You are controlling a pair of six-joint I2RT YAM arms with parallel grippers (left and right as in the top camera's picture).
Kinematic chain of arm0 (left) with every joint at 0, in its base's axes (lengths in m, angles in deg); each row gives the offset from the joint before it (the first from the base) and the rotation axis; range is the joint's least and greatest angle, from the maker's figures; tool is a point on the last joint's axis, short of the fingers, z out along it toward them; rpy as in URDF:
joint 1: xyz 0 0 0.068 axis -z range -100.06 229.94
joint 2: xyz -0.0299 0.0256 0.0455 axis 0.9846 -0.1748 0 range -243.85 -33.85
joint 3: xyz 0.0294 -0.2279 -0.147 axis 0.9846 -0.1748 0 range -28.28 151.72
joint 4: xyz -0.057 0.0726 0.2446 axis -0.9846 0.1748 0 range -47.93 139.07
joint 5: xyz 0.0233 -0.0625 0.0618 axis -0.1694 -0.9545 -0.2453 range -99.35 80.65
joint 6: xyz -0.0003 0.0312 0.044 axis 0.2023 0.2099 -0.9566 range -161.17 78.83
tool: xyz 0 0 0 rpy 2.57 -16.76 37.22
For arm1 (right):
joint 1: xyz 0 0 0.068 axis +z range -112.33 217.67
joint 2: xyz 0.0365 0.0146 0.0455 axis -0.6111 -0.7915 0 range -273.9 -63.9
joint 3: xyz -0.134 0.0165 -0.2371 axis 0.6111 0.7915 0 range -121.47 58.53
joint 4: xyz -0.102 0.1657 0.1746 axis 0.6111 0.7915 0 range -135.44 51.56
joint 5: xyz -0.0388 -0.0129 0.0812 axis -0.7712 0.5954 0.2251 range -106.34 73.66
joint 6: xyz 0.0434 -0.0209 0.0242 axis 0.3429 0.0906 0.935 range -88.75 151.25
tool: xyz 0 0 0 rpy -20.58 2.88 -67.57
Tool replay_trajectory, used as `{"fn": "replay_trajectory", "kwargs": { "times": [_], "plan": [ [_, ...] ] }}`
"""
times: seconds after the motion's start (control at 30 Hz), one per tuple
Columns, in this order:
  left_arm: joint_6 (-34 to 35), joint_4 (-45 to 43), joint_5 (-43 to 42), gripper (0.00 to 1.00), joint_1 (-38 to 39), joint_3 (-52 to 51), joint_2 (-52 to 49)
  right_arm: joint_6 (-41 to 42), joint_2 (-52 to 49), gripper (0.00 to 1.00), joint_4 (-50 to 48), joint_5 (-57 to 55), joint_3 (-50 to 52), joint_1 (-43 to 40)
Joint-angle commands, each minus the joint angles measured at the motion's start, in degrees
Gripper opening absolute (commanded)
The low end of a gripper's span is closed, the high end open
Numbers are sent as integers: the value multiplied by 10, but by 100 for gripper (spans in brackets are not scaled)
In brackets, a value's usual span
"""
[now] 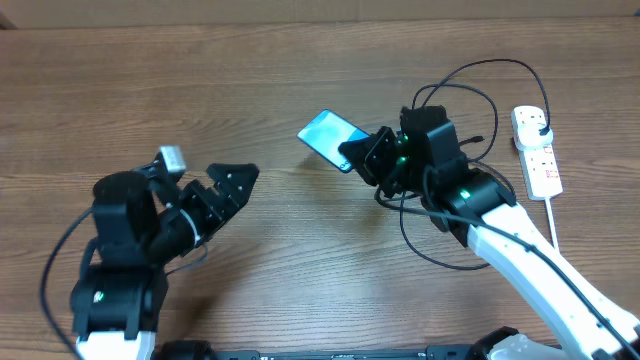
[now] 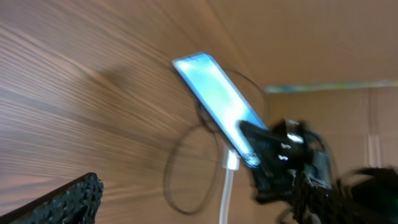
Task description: Plug charger to phone and switch on socket
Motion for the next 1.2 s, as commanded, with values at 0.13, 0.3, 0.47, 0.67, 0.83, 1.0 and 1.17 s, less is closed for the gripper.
{"fn": "replay_trajectory", "kwargs": {
  "times": [0.13,0.3,0.47,0.67,0.83,1.0,1.17],
  "plan": [
    [110,-113,-147,97,10,-32,-96,81,-31,4,-25,139,-1,-3],
    [135,-140,-156,94,36,-32,-155,123,-31,4,-43,164,-1,-3],
    [165,-150,-153,90,50,-32,-192,151,-31,4,-46,144,-1,-2],
    [194,-205,-123,74,61,-32,-205,207,-31,4,-46,144,-2,17],
    [237,-212,-77,73,75,-32,-205,235,-31,4,-49,143,-2,38],
    [254,-211,-53,64,87,-32,-205,243,-31,4,-54,135,-2,54],
    [297,-211,-29,58,87,-32,-205,243,-31,4,-55,135,-2,55]
  ]
}}
